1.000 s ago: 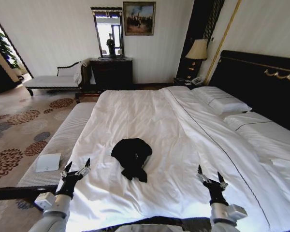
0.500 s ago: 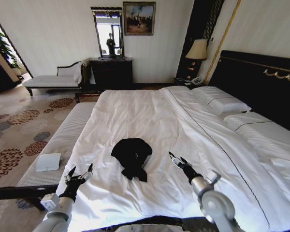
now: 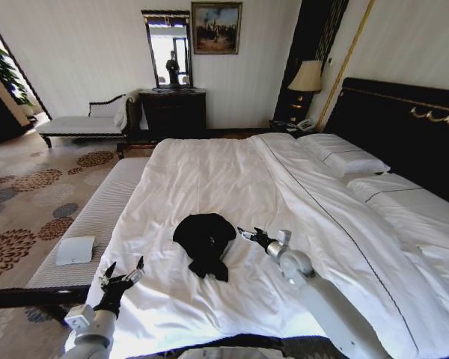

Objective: Fold the clothes on the bed.

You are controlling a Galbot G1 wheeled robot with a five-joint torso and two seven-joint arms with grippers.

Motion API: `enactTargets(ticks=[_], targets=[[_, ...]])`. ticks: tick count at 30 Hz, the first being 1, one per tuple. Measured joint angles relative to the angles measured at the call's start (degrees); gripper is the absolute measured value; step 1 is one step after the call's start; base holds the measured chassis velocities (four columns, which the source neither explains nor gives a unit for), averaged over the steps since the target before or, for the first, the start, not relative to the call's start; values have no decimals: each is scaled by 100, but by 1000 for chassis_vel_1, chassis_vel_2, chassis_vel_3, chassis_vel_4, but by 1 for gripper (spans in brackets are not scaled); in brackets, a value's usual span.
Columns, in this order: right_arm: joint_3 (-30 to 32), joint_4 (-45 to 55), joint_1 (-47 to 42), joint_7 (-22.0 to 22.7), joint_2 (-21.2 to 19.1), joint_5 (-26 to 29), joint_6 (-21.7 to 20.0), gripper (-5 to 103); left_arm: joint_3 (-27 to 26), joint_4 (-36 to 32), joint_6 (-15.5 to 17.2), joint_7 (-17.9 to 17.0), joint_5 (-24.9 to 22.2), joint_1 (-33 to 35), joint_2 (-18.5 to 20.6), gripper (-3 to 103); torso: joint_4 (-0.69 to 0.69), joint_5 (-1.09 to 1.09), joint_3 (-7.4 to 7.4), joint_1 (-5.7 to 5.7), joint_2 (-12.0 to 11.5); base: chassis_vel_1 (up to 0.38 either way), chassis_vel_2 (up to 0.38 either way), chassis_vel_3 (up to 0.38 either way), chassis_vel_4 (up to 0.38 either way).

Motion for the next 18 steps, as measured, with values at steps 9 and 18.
enactTargets(ticks=[9, 18], targets=[[-405, -1081, 816, -171, 752, -221, 198, 100, 215, 45, 0, -69, 155, 30, -162, 98, 1, -1, 0, 0, 0, 0, 0, 0, 0], [-538, -1504, 882, -273, 816, -785, 338, 100, 242, 59, 0, -81, 157, 10, -138, 97, -1, 0, -1, 0, 1, 0, 0, 0, 0]])
